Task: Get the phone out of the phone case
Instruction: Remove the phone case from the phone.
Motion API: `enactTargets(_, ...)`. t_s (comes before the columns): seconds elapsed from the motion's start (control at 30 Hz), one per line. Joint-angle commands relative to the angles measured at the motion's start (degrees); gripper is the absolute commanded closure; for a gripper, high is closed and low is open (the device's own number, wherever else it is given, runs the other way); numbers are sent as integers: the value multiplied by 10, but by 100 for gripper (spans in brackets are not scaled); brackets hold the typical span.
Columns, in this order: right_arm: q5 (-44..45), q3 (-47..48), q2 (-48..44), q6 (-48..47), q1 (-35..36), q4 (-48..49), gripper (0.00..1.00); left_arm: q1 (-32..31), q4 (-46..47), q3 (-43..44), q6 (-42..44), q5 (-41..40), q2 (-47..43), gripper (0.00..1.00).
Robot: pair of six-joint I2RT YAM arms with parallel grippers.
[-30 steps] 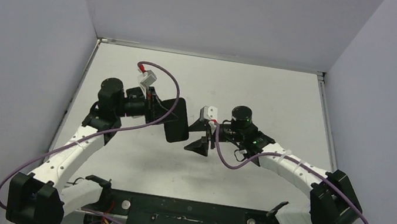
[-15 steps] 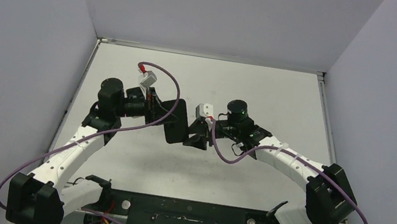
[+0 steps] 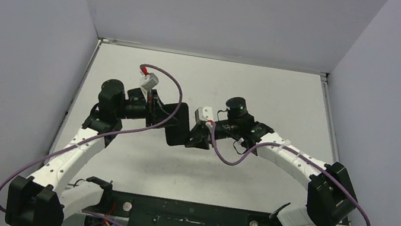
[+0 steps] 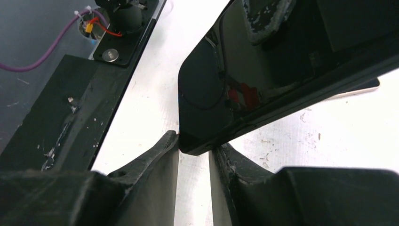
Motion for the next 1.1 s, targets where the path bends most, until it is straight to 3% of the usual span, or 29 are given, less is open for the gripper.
enactTargets(0.0,-14,28,-2,-135,11,-51,100,-1,34,8,-55,13,-9,100)
enactTargets(0.27,3,74,13,-238,14,-135,100,-4,148,-23,-154,63,0,100)
enactTargets(0.57,45,112,35,-276,15,-151,100,-26,220,-40,-212,88,-1,100)
enactTargets(0.9,102,114,33,-296,18,-145,100,-37,245,-44,-232,94,3,100)
enactTargets(1.07,85,105,28,-265,13,-132,100,-34,222,-41,-204,73,-7,100)
